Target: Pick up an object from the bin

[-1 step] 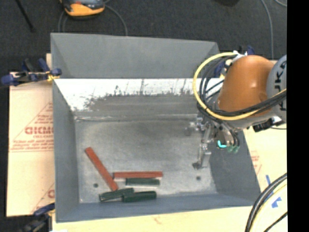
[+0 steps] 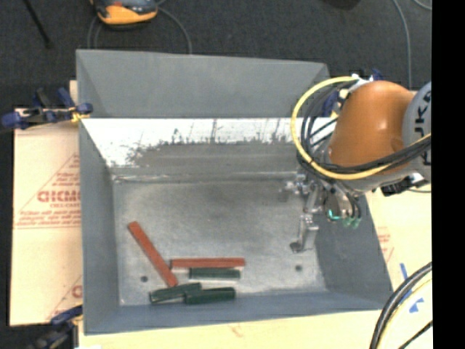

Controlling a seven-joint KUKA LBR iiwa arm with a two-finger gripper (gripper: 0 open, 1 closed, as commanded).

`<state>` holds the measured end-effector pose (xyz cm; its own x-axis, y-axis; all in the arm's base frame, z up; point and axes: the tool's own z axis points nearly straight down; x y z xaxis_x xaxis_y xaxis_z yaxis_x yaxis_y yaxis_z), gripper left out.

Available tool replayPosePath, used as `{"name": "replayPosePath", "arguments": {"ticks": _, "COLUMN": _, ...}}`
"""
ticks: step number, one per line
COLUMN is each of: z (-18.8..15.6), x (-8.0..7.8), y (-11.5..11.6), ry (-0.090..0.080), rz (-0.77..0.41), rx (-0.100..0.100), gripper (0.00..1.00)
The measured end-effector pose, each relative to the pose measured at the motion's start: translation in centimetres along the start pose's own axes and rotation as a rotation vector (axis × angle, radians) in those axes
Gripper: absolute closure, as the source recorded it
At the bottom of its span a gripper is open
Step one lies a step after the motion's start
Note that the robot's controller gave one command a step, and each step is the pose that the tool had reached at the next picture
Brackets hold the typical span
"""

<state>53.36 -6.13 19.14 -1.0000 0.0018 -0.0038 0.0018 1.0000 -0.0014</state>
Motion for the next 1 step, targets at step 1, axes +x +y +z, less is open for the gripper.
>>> {"name": "replayPosePath", "arguments": {"ticks": 1, "z": 4.5, "x": -0.68, "y": 1.37, "ry": -0.008, "rz": -0.045, "rx": 0.001, "gripper": 0.0}}
